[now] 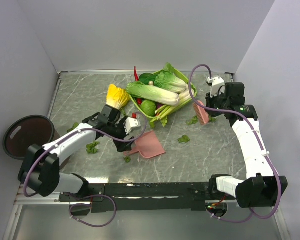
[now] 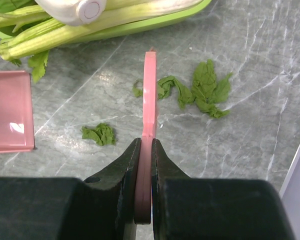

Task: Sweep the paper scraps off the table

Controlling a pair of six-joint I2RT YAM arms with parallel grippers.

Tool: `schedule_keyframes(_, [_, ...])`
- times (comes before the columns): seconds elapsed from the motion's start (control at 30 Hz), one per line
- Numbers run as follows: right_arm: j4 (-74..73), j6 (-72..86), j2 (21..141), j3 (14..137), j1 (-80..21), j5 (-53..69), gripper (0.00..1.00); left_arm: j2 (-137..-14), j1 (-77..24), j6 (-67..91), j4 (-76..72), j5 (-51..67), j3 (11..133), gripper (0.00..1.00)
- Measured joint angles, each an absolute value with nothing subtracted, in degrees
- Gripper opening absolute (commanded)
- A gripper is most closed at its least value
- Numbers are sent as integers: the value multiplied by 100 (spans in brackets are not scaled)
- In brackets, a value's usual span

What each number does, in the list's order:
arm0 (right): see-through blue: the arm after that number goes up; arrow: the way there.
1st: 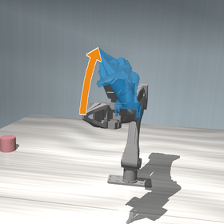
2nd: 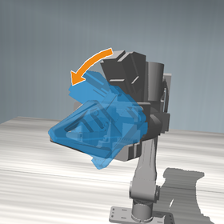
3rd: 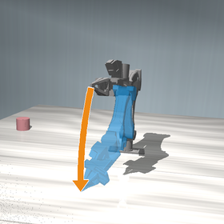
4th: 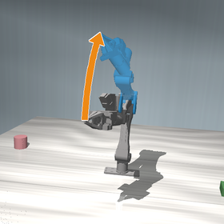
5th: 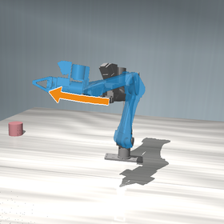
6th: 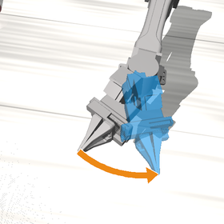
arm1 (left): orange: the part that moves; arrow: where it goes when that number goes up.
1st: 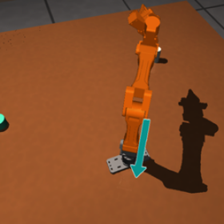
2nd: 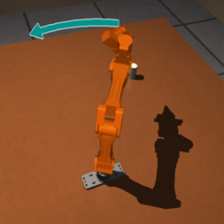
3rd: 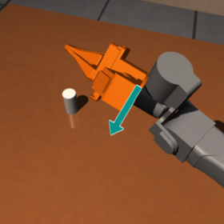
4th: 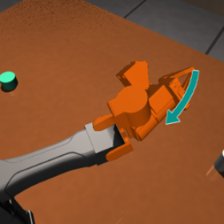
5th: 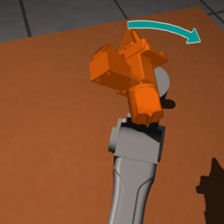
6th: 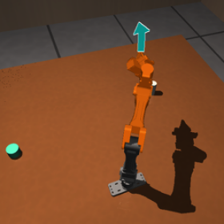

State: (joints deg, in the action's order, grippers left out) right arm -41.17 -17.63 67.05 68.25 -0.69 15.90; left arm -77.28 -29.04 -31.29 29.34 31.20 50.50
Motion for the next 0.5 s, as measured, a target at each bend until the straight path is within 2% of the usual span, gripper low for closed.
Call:
schedule_keyframes(0.23, [-4115, -1765, 6705, 6825, -69, 1594, 0, -8147, -2923, -3612, 3203, 3323, 4919, 95])
schedule_keyframes(0.5, [-4117, -1737, 6709, 6825, -69, 1623, 0, -8215, -3258, -3621, 2932, 3155, 4617, 86])
